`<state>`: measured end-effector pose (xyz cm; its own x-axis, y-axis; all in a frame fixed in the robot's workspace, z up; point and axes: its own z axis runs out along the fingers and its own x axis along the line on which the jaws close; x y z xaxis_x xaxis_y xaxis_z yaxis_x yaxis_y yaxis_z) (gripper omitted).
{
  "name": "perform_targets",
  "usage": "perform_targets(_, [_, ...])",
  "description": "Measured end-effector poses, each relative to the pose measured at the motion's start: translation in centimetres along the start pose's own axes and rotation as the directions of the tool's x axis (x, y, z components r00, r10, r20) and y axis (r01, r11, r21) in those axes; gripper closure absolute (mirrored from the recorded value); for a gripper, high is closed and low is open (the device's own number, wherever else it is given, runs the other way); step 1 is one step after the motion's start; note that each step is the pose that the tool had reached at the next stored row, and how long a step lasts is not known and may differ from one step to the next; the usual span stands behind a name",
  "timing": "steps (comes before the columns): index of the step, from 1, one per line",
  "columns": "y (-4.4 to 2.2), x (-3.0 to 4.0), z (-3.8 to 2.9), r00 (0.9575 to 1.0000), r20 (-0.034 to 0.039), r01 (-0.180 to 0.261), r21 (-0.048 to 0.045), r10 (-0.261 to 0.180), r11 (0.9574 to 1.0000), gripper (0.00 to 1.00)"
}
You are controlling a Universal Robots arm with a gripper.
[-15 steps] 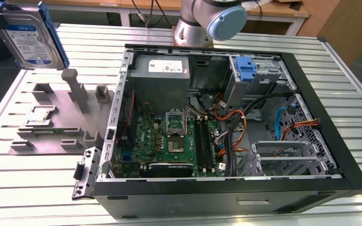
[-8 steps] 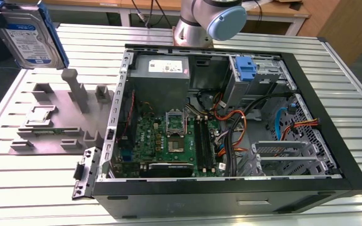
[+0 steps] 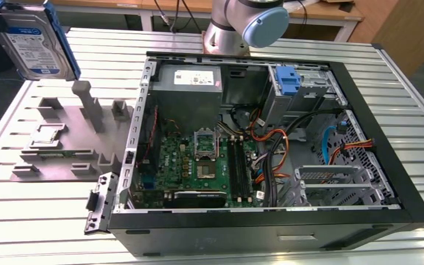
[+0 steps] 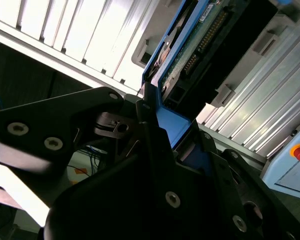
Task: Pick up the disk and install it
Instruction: 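Pick up the disk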
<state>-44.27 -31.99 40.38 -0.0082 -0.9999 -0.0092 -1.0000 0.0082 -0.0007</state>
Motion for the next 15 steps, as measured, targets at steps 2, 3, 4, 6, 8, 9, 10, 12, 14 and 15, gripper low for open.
perform_targets(2, [0.00, 0.00, -0.05, 1.0000, 0.0000, 0.000, 0.0001, 0.000, 1.0000, 0.63])
perform_targets(3, [0.00, 0.00, -0.08, 1.0000, -0.0001, 0.000, 0.0000, 0.000, 1.0000, 0.63])
perform_targets(4, [0.00, 0.00, -0.10, 1.0000, 0.0000, 0.000, 0.0001, 0.000, 1.0000, 0.63])
perform_targets(6, [0.00, 0.00, -0.15, 1.0000, 0.0000, 0.000, 0.0000, 0.000, 1.0000, 0.63])
perform_targets(8, [0.00, 0.00, -0.19, 1.0000, 0.0000, 0.000, 0.0001, 0.000, 1.0000, 0.63])
perform_targets(9, [0.00, 0.00, -0.22, 1.0000, 0.0000, 0.000, 0.0001, 0.000, 1.0000, 0.63])
perform_targets(10, [0.00, 0.00, -0.25, 1.0000, 0.0000, 0.000, 0.0000, 0.000, 1.0000, 0.63])
perform_targets(12, [0.00, 0.00, -0.30, 1.0000, 0.0000, 0.000, 0.0000, 0.000, 1.0000, 0.63])
perform_targets(14, [0.00, 0.00, -0.35, 1.0000, 0.0000, 0.000, 0.0001, 0.000, 1.0000, 0.63])
perform_targets(15, [0.00, 0.00, -0.38, 1.0000, 0.0000, 0.000, 0.0001, 0.000, 1.0000, 0.63])
